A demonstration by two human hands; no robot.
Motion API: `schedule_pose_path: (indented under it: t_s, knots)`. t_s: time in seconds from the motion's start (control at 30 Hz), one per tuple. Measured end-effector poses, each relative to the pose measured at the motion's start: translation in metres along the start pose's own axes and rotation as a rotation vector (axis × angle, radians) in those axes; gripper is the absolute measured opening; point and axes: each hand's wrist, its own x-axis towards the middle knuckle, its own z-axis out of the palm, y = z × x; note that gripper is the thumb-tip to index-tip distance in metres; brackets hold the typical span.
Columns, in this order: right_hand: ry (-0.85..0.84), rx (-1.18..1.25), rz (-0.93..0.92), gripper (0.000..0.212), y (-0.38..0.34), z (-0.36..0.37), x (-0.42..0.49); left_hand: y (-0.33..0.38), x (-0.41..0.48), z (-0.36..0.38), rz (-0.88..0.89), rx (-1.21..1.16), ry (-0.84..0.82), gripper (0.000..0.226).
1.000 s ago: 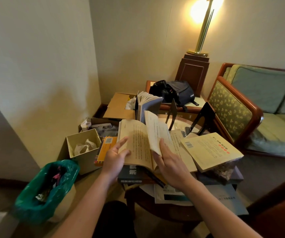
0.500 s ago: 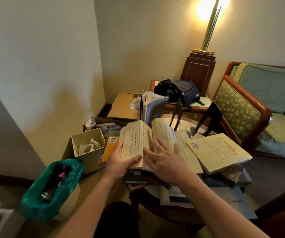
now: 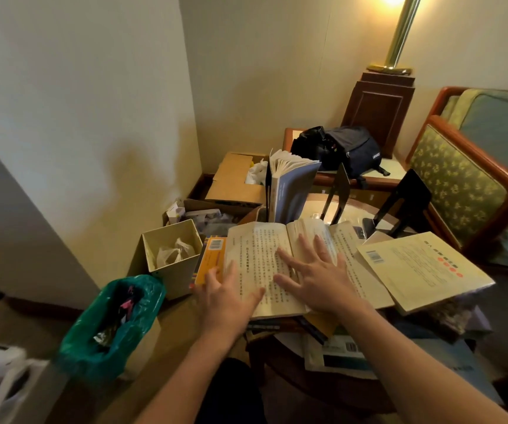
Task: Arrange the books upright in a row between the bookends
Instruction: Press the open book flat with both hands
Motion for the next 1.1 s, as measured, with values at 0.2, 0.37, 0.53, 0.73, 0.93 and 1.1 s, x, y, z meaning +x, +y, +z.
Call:
schedule_pose_path:
  t_s: [0.2, 0.37, 0.53, 0.73, 0.93, 1.1]
  knots:
    - [0.023, -0.018, -0.014, 0.070, 0.002, 0.006, 0.002, 0.010, 0.036, 0.012, 0.320, 0.257, -0.061, 0.055]
    - [0.022, -0.008, -0.019, 0.069, 0.003, 0.006, 0.001, 0.029, 0.078, 0.013, 0.316, 0.317, -0.161, 0.053]
    - [0.031, 0.008, -0.019, 0.068, 0.004, 0.006, 0.002, 0.034, 0.074, 0.011, 0.317, 0.348, -0.144, 0.054]
    - [0.050, 0.000, -0.017, 0.066, 0.002, 0.008, 0.001, 0.019, -0.002, 0.005, 0.484, 0.402, -0.160, 0.053]
    - [0.072, -0.009, -0.023, 0.067, 0.002, 0.010, 0.002, 0.012, 0.003, -0.008, 0.434, 0.310, -0.224, 0.052]
    - [0.060, -0.009, -0.016, 0.067, 0.002, 0.010, 0.002, 0.021, 0.055, -0.003, 0.381, 0.315, -0.231, 0.052]
